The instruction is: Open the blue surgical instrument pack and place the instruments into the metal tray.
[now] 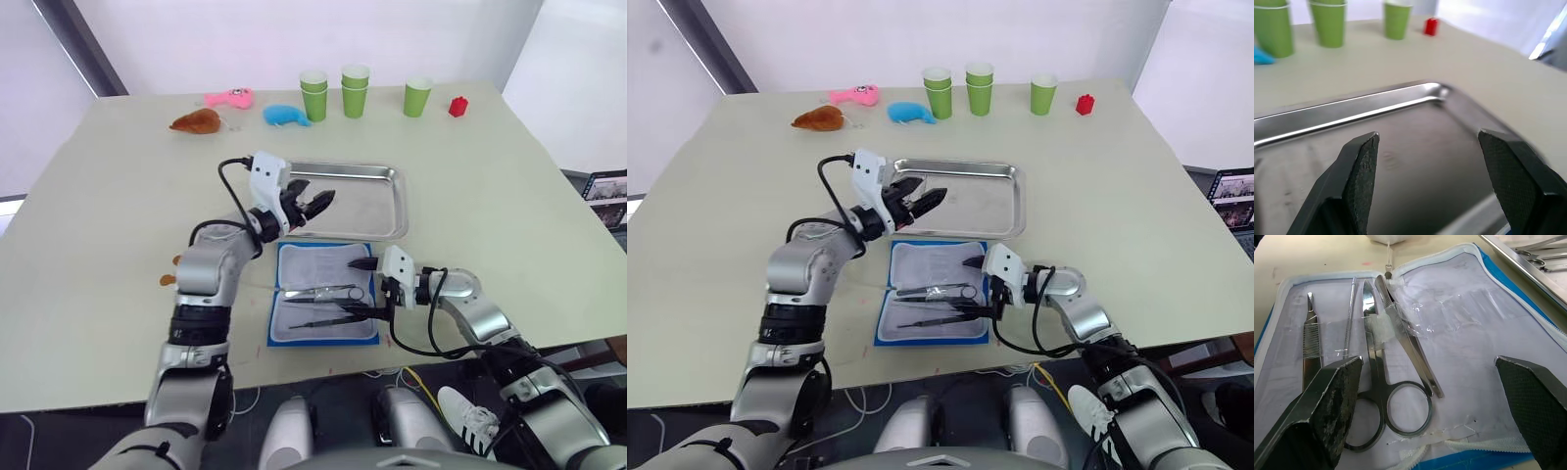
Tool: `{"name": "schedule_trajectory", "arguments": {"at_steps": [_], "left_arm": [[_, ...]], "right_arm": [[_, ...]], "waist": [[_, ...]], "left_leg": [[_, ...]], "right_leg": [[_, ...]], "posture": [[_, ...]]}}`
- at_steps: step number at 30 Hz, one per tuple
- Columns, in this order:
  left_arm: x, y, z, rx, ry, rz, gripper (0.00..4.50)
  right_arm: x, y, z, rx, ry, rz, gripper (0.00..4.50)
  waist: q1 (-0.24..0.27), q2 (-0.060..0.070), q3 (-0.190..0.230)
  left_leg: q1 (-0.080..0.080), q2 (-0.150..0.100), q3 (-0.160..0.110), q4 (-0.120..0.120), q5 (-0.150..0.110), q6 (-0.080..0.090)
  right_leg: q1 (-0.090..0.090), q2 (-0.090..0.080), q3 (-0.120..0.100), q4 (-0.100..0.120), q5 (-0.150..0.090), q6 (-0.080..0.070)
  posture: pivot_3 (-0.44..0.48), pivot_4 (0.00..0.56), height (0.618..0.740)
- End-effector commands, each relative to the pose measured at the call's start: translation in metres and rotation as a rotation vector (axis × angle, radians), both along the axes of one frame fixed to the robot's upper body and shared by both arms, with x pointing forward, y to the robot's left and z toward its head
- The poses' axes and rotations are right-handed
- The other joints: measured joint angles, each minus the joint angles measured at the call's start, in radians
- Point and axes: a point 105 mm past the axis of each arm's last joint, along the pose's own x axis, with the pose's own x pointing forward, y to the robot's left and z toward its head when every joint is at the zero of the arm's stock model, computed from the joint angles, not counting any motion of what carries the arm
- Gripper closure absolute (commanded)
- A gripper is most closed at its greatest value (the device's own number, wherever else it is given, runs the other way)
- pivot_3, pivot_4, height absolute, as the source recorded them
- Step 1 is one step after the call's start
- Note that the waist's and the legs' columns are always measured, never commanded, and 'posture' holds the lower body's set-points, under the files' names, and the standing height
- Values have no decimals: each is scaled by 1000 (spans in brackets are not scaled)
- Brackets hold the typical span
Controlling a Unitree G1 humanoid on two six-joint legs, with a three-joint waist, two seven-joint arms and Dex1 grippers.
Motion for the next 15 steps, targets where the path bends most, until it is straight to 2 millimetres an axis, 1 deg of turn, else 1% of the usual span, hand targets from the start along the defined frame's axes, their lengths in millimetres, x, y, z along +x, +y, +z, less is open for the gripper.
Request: {"name": "schedule_trajectory", "arguments": {"at_steps": [1, 4, 5, 7, 11, 13, 15], "left_arm": [[-19, 16, 15, -2, -57, -119, 1105], [-33, 30, 10, 90, -102, -229, 1105], [-36, 37, 8, 114, -90, -248, 1105], [-45, 59, 10, 199, -105, -322, 1105], [-68, 89, 16, 324, -112, -510, 1105], [-75, 97, 18, 375, -137, -580, 1105], [-79, 100, 19, 395, -154, -614, 1105]], "right_arm": [[-19, -21, -69, -232, 170, -36, 0], [-19, -22, -69, -233, 168, -35, 0], [-19, -22, -69, -232, 169, -35, 0], [-19, -23, -69, -230, 171, -35, 0], [-20, -25, -70, -230, 175, -33, 0], [-21, -25, -70, -229, 177, -30, 0], [-21, -25, -70, -228, 179, -28, 0]], "waist": [[-3, 0, 0], [-3, 0, 0], [-3, 0, 0], [-5, -1, 0], [-5, 0, 1], [-4, 0, 1], [-3, 1, 1]], "left_leg": [[0, 0, 0, 0, 0, 0], [0, 0, 0, 0, 0, 0], [0, 0, 0, 0, 0, 0], [0, 0, 0, 0, 0, 0], [-1, 0, 1, 0, 0, 0], [-1, 0, 1, -1, 0, 0], [-1, 1, 2, -1, 0, 0]], "right_leg": [[0, 0, 0, 0, 0, 0], [0, 0, -1, 0, -1, -2], [0, 0, -1, 0, -2, -3], [0, -1, -1, -1, -2, -4], [-2, -1, 0, -1, -3, -5], [-2, -1, -1, -1, -3, -5], [-2, -3, 0, -2, -3, -5]], "posture": [[0, 150, 739], [0, 150, 739], [0, 150, 739], [0, 150, 739], [0, 150, 739], [0, 150, 739], [0, 150, 739]]}}
